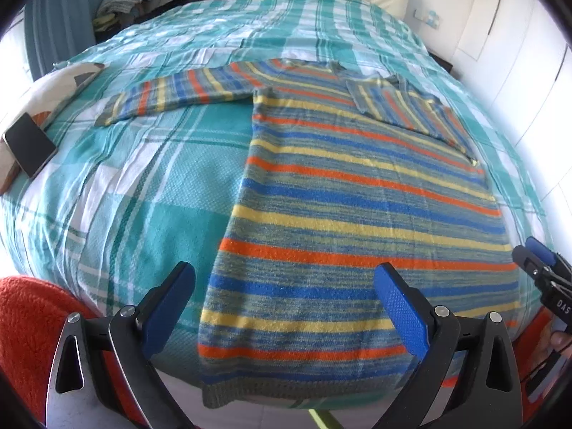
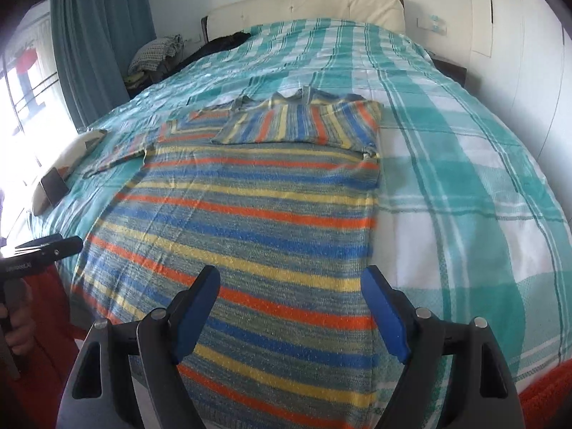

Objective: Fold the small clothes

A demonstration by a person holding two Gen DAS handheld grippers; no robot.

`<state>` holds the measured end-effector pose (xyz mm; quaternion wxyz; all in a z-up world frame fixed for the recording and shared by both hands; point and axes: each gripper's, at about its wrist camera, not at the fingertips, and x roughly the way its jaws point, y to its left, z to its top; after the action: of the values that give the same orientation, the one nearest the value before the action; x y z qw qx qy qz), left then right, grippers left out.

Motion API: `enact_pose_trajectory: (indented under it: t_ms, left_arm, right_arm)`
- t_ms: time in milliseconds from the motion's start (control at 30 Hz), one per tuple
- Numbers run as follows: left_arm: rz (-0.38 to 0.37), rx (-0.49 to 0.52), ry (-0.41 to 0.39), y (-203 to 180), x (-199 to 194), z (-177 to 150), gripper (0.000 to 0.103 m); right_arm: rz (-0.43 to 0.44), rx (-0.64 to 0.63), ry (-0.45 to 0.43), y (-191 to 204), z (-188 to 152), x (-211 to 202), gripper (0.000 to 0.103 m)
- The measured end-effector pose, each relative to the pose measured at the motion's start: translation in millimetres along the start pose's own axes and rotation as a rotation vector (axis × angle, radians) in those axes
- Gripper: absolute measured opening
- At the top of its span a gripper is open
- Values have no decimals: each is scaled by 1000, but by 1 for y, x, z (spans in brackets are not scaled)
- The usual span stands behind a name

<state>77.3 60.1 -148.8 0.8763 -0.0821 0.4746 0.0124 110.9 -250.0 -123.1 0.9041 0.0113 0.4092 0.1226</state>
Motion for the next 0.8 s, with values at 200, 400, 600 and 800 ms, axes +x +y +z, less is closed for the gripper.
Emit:
enact_pose_trajectory:
  t_ms: [200,400,600,800]
  left_arm:
    - [7,13,1,-2,0,-3,100]
    - [4,42,6,-9,2,-3,100]
    - [11,53,-1,-10,-1,-4,100]
    - [3,50,-9,-10,-3,-3,100]
  right_arm:
    - [7,-7,-12,1,0,-2,81]
    - [3,-31,-32,4,2,-8,81]
    - [4,-29,-67,6,8,-15,81]
    - [11,-52,-77,9,8,-18,81]
